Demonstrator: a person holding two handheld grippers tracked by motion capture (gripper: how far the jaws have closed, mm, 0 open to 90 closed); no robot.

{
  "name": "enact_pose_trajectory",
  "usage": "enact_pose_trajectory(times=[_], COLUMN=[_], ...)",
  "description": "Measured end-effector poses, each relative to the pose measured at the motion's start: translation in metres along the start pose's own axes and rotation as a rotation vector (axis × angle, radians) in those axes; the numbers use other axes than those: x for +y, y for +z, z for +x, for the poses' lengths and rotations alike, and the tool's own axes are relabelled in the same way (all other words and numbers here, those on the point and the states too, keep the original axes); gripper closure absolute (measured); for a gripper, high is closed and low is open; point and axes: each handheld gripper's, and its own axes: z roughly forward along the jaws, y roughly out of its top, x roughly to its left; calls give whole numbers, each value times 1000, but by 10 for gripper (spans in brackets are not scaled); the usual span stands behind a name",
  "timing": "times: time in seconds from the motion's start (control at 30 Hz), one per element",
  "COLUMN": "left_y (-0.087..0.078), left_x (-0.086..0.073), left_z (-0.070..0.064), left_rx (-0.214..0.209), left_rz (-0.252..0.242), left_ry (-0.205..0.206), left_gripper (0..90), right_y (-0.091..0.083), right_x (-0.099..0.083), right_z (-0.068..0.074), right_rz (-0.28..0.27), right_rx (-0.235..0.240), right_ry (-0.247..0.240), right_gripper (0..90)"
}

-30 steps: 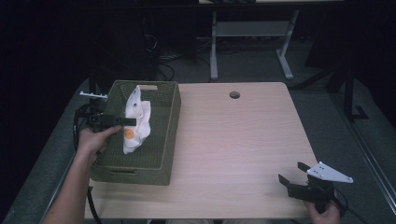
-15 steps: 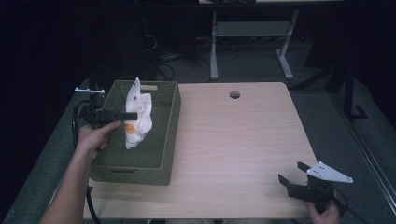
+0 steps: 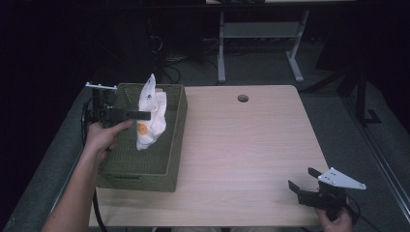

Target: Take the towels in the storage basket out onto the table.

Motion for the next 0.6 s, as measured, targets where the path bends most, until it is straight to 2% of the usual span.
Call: enact_pose_trajectory(times=[0.27, 0.6], left_y=[11, 28], left_x=[11, 22], left_z=[-23, -43], left_rx=[-6, 3], left_rz=[22, 60], left_ry=[53, 93], left_gripper=[717, 716], right_y=[-1, -2], right_x=[1, 1], right_z=[0, 0], right_rz=[-9, -11], right_rx=[4, 1], right_ry=[2, -2], right_gripper=[139, 139])
